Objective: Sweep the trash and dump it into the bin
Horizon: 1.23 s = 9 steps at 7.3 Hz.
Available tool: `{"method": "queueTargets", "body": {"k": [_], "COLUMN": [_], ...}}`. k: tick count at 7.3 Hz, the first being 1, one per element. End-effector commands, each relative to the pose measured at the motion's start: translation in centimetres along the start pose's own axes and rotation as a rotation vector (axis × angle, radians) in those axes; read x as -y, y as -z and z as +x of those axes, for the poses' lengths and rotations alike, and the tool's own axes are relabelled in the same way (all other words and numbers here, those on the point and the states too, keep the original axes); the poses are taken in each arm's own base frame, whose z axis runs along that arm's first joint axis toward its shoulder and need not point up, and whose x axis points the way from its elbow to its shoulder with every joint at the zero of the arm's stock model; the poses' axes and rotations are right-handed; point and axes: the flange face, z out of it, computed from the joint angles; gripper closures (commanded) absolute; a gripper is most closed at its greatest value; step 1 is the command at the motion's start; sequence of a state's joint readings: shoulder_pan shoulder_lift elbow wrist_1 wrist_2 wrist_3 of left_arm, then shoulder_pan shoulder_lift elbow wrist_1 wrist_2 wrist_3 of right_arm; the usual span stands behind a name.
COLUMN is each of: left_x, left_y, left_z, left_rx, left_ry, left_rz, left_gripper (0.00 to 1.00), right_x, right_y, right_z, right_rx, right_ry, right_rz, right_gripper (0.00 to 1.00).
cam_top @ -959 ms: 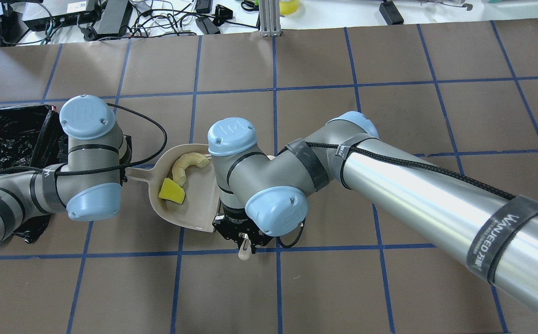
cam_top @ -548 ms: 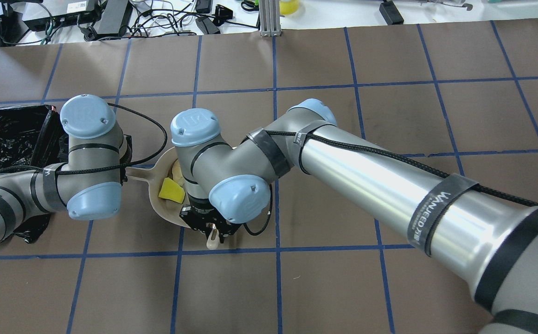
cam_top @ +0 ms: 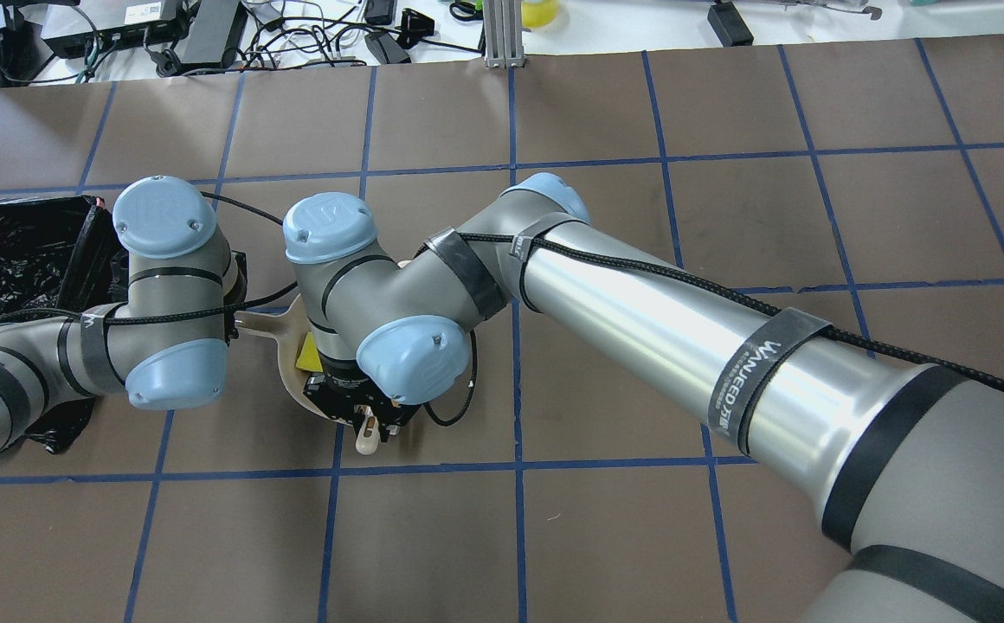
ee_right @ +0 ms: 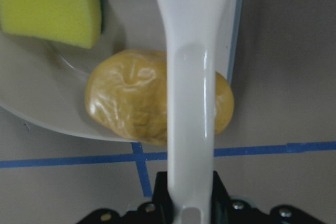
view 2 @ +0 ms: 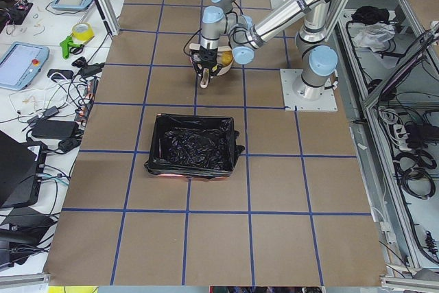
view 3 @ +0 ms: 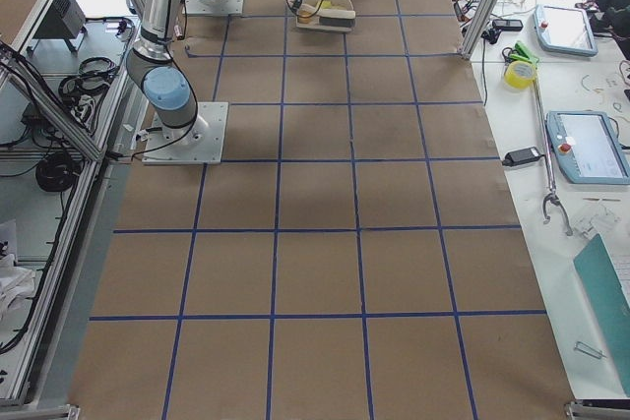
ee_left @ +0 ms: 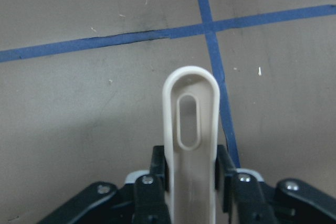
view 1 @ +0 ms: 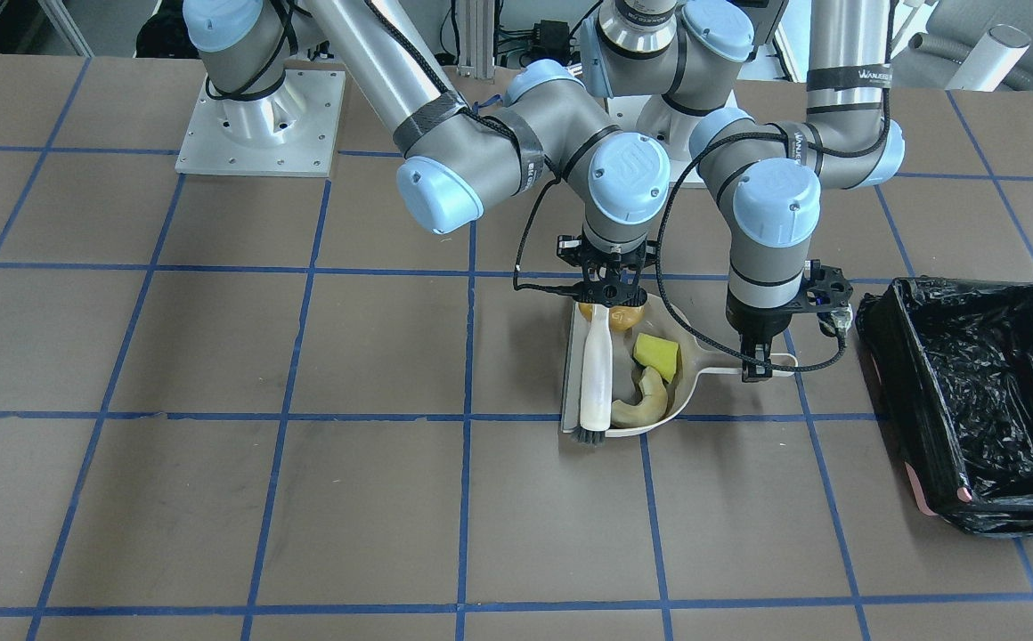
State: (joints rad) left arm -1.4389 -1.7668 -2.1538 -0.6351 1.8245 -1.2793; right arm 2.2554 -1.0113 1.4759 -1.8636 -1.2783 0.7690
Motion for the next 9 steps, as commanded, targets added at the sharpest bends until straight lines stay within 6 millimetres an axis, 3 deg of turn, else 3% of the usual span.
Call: {"method": "queueTargets", "body": {"k": [1, 2, 4, 5, 7, 9], "left_x": [0.0, 0.0, 0.0, -0.1, -0.2, 0.0], "left_y": [0.0, 0.1, 0.1, 0.2, 0.3, 1.5], "left_z": [0.0, 0.0, 0.1, 0.2, 0.3, 1.3], "left_rx": [0.0, -0.001, -0.004, -0.01, -0.016, -0.009], "left_ry": [0.0, 0.0, -0.005, -0.005, -0.005, 0.002], "left_rz": [-0.001, 0.0, -0.003, -0.02, -0.034, -0.106], "left_gripper": [1.0, 1.0, 1.0, 1.0, 1.0, 1.0], "right_x": [0.0, -0.6, -0.4, -1.0, -0.7, 1.8], "right_y": [2.0, 3.4, 4.3, 5.3, 11.8, 16.4], "right_z": [0.1, 0.3, 1.1, 2.5, 8.5, 16.5], "right_rx": [0.019, 0.021, 0.006, -0.052, -0.112, -0.18], "right_ry": [0.004, 0.004, 0.004, 0.021, -0.005, 0.052], "right_rz": [0.016, 0.019, 0.015, 0.01, 0.035, -0.019], "right_gripper": [0.96, 0.95, 0.96, 0.96, 0.96, 0.96]}}
